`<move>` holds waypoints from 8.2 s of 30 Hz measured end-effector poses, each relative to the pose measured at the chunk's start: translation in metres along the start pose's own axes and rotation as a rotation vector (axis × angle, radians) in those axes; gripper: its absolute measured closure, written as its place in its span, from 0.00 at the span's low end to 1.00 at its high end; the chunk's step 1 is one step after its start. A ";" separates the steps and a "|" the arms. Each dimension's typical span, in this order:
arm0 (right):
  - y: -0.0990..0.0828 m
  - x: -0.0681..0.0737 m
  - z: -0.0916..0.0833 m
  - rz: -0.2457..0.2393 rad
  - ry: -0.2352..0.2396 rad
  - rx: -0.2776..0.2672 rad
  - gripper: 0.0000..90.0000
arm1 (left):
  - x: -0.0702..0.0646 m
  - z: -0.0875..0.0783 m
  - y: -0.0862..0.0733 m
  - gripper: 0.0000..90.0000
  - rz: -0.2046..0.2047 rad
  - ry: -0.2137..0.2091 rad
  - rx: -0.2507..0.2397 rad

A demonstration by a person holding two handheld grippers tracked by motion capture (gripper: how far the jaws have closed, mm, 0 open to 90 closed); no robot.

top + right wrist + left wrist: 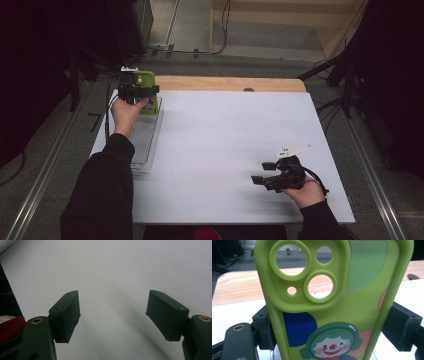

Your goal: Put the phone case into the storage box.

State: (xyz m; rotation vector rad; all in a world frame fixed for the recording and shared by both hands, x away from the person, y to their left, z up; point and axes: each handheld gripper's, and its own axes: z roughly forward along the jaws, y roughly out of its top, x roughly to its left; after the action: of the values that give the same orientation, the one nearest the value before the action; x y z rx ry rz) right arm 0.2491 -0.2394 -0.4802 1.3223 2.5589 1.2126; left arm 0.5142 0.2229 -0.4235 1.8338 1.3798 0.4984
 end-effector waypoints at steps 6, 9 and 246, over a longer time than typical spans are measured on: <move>0.000 0.000 -0.001 0.001 -0.002 0.000 0.28 | 0.001 0.005 -0.003 0.17 -0.004 0.011 0.033; 0.000 0.000 -0.001 -0.004 -0.001 -0.003 0.28 | 0.000 0.006 -0.004 0.17 -0.001 0.015 0.034; 0.000 0.000 -0.001 0.020 0.023 0.000 0.28 | -0.092 -0.138 -0.180 0.17 0.275 -0.593 0.125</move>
State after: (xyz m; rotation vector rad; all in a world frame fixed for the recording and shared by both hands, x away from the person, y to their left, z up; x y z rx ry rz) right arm 0.2484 -0.2398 -0.4795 1.3448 2.5668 1.2384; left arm 0.2734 0.2049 -0.4634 2.0615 0.7770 -0.0133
